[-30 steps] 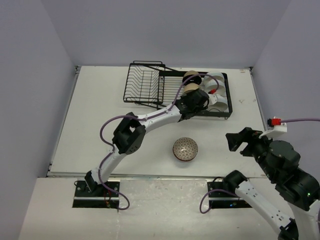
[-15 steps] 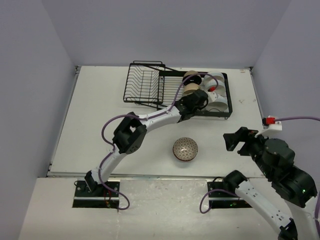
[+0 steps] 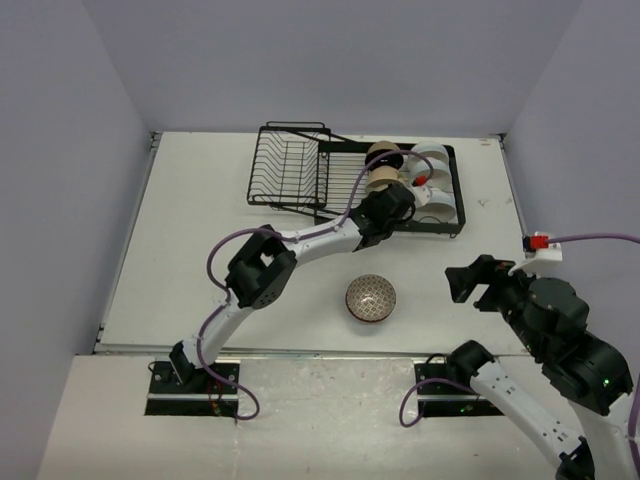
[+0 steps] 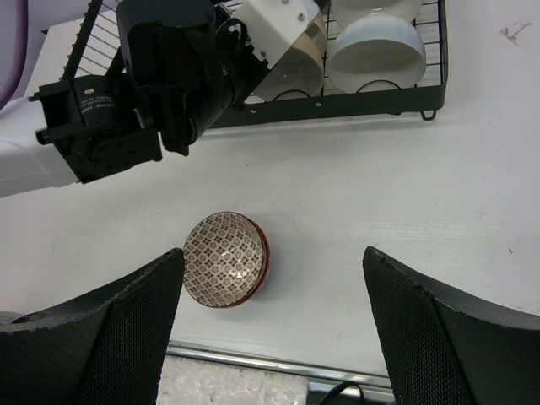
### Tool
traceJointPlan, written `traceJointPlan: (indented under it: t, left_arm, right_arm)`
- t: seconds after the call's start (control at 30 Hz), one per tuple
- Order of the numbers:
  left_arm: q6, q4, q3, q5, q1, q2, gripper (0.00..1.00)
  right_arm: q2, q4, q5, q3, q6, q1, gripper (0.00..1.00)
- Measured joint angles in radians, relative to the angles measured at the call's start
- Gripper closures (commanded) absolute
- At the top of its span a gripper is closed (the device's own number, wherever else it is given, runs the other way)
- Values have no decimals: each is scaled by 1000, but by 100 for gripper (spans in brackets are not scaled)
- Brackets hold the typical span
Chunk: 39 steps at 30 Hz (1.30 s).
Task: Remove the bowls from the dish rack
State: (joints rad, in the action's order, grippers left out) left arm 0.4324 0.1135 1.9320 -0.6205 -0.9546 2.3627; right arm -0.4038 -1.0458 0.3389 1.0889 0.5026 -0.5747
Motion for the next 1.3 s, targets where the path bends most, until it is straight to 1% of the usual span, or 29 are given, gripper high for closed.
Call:
traceJointPlan:
  t: [0.13, 0.3, 0.53, 0.67, 0.83, 0.97, 1.3]
  left_arm:
    - [0, -76, -38, -49, -10, 0, 100]
    - [-3, -235, -124, -127, -27, -7, 100]
    - [-5, -447, -238, -174, -38, -18, 100]
    - [-14, -502, -261, -195, -40, -18, 100]
    - [-70, -570, -291, -238, -43, -18, 100]
    - [-110, -584, -291, -277, -47, -18, 100]
    - [-109, -719, -361, -331, -61, -26, 100]
  right_arm:
    - [1, 3, -2, 0, 0, 0, 13]
    - [17, 7, -13, 0, -6, 0, 13]
    - [27, 7, -17, 0, -9, 0, 12]
    - [27, 8, -19, 0, -11, 0, 12]
    - [32, 16, -21, -1, -13, 0, 12]
    - [33, 21, -35, -1, -14, 0, 12]
    - [51, 21, -42, -1, -22, 0, 8]
